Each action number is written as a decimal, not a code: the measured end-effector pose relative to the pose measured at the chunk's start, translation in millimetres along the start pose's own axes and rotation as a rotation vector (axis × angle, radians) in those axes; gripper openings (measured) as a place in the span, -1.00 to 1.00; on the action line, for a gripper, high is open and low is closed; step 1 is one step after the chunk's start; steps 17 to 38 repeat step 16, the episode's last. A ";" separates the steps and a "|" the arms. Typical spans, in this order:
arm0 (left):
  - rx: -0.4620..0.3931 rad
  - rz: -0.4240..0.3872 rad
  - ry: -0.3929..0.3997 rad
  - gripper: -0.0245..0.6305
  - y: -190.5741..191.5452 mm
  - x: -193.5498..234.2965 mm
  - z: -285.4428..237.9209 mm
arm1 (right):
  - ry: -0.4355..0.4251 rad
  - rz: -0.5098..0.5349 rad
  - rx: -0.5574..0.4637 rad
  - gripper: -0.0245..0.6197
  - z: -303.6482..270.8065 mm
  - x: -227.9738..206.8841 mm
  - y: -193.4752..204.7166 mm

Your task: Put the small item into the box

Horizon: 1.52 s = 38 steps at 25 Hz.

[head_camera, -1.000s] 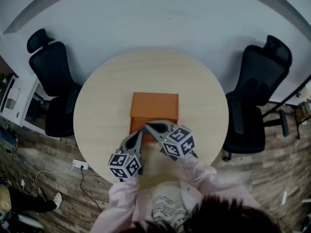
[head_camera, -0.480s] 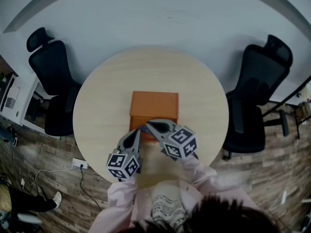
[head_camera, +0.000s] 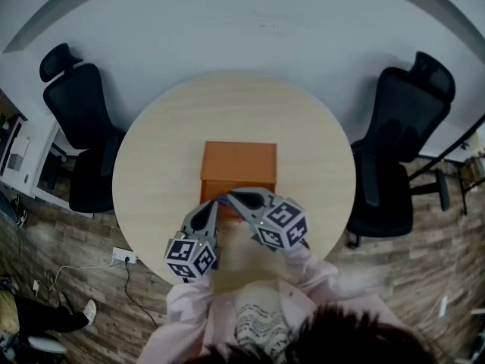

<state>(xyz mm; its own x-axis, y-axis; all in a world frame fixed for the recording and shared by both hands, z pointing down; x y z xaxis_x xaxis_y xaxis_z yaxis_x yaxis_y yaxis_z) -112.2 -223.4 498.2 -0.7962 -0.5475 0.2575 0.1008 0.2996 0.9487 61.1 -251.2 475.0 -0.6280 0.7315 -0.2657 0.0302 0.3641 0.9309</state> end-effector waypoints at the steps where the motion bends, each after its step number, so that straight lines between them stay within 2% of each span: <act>1: 0.000 -0.001 0.001 -0.89 0.1 0.1 -0.1 | 0.000 -0.002 -0.002 -0.93 0.2 -0.3 0.0; 38: 0.003 -0.013 -0.001 -0.89 -0.7 -0.2 -0.6 | -0.013 -0.001 0.000 -0.93 0.3 -0.5 0.2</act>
Point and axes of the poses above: the fingertips, and each gripper's own axes: z backward along the fingers, x to its left, y out of its underside, the point moved 10 cm from there along z, backward along the fingers, and after that the axes turned 2 degrees about -z, right-handed, at the moved point
